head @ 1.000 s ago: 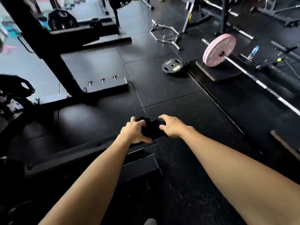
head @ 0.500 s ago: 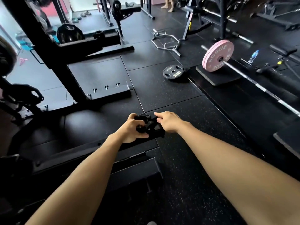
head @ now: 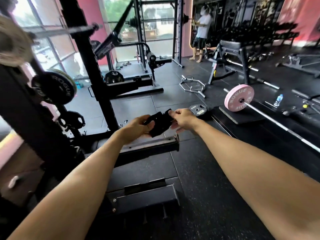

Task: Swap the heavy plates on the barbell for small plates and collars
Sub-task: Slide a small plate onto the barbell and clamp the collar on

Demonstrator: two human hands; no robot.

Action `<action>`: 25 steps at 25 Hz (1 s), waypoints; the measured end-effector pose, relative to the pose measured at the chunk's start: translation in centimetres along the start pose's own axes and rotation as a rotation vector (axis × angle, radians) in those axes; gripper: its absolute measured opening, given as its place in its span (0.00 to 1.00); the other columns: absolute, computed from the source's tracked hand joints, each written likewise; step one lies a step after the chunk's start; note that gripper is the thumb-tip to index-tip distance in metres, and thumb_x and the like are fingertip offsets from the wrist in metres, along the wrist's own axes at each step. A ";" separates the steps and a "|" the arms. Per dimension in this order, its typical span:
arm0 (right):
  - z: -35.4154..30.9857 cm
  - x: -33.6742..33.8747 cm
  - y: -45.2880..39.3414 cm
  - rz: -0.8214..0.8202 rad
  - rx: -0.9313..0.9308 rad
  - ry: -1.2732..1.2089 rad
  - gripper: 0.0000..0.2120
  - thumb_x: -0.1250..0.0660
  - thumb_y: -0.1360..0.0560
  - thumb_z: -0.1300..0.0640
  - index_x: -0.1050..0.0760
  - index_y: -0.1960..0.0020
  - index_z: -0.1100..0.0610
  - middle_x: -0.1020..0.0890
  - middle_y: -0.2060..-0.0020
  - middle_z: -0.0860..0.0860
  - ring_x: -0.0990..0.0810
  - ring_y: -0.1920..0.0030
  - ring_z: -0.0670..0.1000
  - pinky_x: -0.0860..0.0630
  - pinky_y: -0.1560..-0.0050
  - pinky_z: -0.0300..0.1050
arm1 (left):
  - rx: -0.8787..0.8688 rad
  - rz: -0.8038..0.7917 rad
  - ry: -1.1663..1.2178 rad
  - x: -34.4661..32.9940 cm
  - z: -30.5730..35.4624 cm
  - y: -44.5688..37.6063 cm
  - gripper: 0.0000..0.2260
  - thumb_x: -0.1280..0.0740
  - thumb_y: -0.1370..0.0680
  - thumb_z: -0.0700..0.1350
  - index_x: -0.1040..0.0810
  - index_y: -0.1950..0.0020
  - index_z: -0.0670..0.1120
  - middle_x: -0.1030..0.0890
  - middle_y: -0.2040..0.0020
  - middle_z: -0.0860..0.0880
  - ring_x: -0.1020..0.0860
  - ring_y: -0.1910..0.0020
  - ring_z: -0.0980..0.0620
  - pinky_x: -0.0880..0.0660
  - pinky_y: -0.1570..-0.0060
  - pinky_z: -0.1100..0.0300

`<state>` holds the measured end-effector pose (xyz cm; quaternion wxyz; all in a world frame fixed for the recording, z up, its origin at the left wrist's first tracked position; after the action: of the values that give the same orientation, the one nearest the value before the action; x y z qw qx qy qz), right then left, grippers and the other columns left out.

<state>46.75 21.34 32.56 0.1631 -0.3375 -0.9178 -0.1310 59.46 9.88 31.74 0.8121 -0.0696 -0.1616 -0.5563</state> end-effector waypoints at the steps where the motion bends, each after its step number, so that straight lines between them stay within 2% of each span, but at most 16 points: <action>1: -1.8 0.0 1.7 0.012 0.028 -0.037 0.14 0.40 0.20 0.47 0.26 0.57 0.56 0.19 0.57 0.57 0.19 0.59 0.55 0.21 0.64 0.47 | -0.001 0.028 0.080 0.3 1.4 1.9 0.15 0.34 0.21 0.47 0.26 0.37 0.40 0.21 0.49 0.43 0.23 0.50 0.47 0.26 0.44 0.52; 3: -5.2 -0.1 4.6 0.020 0.067 -0.118 0.12 0.40 0.19 0.49 0.25 0.51 0.58 0.21 0.57 0.56 0.20 0.62 0.53 0.21 0.64 0.47 | 0.020 0.060 0.239 0.8 3.9 5.1 0.15 0.39 0.18 0.46 0.29 0.33 0.42 0.22 0.45 0.41 0.21 0.49 0.45 0.21 0.49 0.54; 6: -9.7 -1.1 8.5 -0.002 0.114 -0.136 0.11 0.40 0.19 0.52 0.26 0.47 0.60 0.21 0.60 0.57 0.20 0.66 0.55 0.19 0.62 0.49 | 0.012 0.079 0.278 2.0 7.8 10.0 0.16 0.45 0.17 0.51 0.28 0.34 0.45 0.20 0.47 0.40 0.20 0.53 0.45 0.20 0.51 0.54; 9: -14.1 -2.6 12.6 -0.004 0.163 -0.098 0.12 0.40 0.20 0.51 0.26 0.45 0.59 0.19 0.59 0.58 0.19 0.62 0.57 0.19 0.61 0.48 | -0.013 0.106 0.302 4.2 10.4 15.2 0.19 0.49 0.17 0.54 0.26 0.36 0.45 0.18 0.52 0.40 0.18 0.60 0.48 0.21 0.49 0.51; 11: -17.0 -4.4 15.6 0.001 0.197 -0.094 0.14 0.39 0.20 0.49 0.25 0.46 0.60 0.18 0.60 0.59 0.18 0.63 0.57 0.19 0.61 0.49 | -0.030 0.120 0.309 5.9 11.7 18.7 0.23 0.51 0.17 0.56 0.27 0.33 0.44 0.17 0.53 0.41 0.18 0.58 0.46 0.22 0.46 0.48; 14: -20.5 -7.7 20.4 0.020 0.241 -0.109 0.15 0.40 0.20 0.48 0.27 0.49 0.60 0.20 0.63 0.59 0.21 0.69 0.56 0.21 0.66 0.47 | -0.027 0.131 0.260 8.3 13.0 24.2 0.27 0.54 0.18 0.61 0.26 0.33 0.46 0.17 0.56 0.45 0.19 0.59 0.47 0.23 0.56 0.54; 16: -22.1 -9.7 23.1 0.030 0.271 -0.114 0.18 0.38 0.21 0.45 0.26 0.48 0.62 0.21 0.62 0.60 0.21 0.70 0.56 0.23 0.71 0.44 | -0.038 0.121 0.207 9.2 13.8 27.8 0.28 0.52 0.20 0.65 0.22 0.40 0.48 0.18 0.56 0.46 0.22 0.59 0.48 0.25 0.59 0.57; 18: -23.5 -11.8 26.4 0.041 0.301 -0.123 0.23 0.37 0.23 0.42 0.26 0.44 0.64 0.19 0.59 0.63 0.20 0.68 0.58 0.23 0.70 0.45 | -0.075 0.087 0.156 9.9 14.8 32.3 0.26 0.47 0.22 0.67 0.20 0.45 0.51 0.19 0.53 0.44 0.25 0.57 0.48 0.27 0.60 0.57; 19: -24.2 -12.8 28.3 0.051 0.316 -0.132 0.25 0.36 0.23 0.41 0.27 0.42 0.64 0.18 0.57 0.65 0.18 0.66 0.60 0.21 0.69 0.47 | -0.091 0.080 0.137 10.4 15.0 34.4 0.25 0.43 0.23 0.68 0.20 0.43 0.50 0.20 0.51 0.43 0.25 0.57 0.47 0.27 0.61 0.57; 20: -24.8 -13.6 30.0 0.064 0.327 -0.141 0.26 0.36 0.24 0.41 0.27 0.41 0.64 0.17 0.56 0.66 0.17 0.64 0.62 0.20 0.66 0.50 | -0.109 0.088 0.131 10.9 15.3 36.2 0.29 0.38 0.26 0.69 0.24 0.38 0.48 0.21 0.49 0.41 0.22 0.57 0.47 0.26 0.63 0.56; 22: -25.9 -14.8 33.3 0.095 0.344 -0.142 0.27 0.35 0.24 0.40 0.26 0.43 0.65 0.17 0.59 0.65 0.18 0.65 0.62 0.18 0.60 0.55 | -0.114 0.119 0.155 11.7 15.7 39.4 0.44 0.30 0.34 0.70 0.35 0.29 0.44 0.25 0.47 0.39 0.18 0.60 0.48 0.24 0.64 0.55; 24: -27.1 -16.0 36.5 0.137 0.364 -0.139 0.28 0.35 0.24 0.40 0.25 0.45 0.67 0.19 0.64 0.62 0.19 0.69 0.59 0.18 0.56 0.59 | -0.170 0.136 0.179 12.3 16.5 42.6 0.43 0.31 0.32 0.68 0.41 0.28 0.44 0.28 0.46 0.44 0.17 0.60 0.50 0.21 0.62 0.54; 25: -27.9 -16.5 38.0 0.157 0.378 -0.147 0.29 0.35 0.24 0.39 0.25 0.44 0.67 0.19 0.63 0.62 0.19 0.69 0.59 0.18 0.56 0.61 | -0.205 0.152 0.191 12.8 17.0 44.1 0.39 0.33 0.28 0.67 0.43 0.28 0.46 0.31 0.42 0.47 0.18 0.54 0.49 0.19 0.59 0.52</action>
<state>89.65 30.09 56.54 0.1659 -0.3799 -0.9064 0.0815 101.39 19.96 55.02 0.8522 -0.1109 -0.0203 -0.5109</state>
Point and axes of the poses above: each hand's wrist, its own y-axis away from the middle knuckle, its own x-axis out of the back of the hand, z = x × y, the point moved 8 cm from there along -y, towards the middle knuckle
